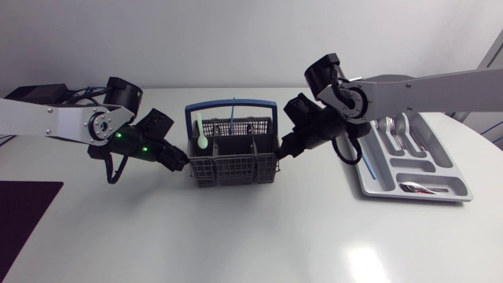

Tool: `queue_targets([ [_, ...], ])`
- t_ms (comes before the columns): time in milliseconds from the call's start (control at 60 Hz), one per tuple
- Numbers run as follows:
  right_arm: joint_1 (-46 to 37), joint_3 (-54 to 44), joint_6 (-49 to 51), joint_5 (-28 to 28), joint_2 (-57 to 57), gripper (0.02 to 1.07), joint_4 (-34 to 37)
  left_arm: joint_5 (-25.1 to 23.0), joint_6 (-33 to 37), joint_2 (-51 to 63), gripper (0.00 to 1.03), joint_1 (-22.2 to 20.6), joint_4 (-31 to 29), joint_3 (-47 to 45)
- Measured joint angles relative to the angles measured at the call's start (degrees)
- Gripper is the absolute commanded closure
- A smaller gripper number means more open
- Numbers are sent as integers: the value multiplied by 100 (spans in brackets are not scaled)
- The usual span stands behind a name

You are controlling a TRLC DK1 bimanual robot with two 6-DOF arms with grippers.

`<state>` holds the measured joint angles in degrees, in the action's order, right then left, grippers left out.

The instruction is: Unload the cutlery basket into the drawer organizer.

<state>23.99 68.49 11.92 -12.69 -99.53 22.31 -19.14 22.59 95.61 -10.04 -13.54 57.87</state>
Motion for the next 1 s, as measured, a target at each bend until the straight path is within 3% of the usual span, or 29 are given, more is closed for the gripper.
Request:
queue_targets([
  [433, 483, -1176, 72, -122, 1154, 93, 216, 57, 184, -1102, 53, -17, -118, -1016],
  [667, 35, -1333, 304, -361, 1707, 92, 208, 57, 367, -1513, 53, 177, -125, -1141],
  [850, -850, -1016, 479, -509, 1274, 92, 63, 125, 647, -2306, 53, 219, -470, -1405],
  [1000, -990, -369, 457, -723, 560, 92, -160, 144, 837, -2723, 63, -28, -634, -1696],
])
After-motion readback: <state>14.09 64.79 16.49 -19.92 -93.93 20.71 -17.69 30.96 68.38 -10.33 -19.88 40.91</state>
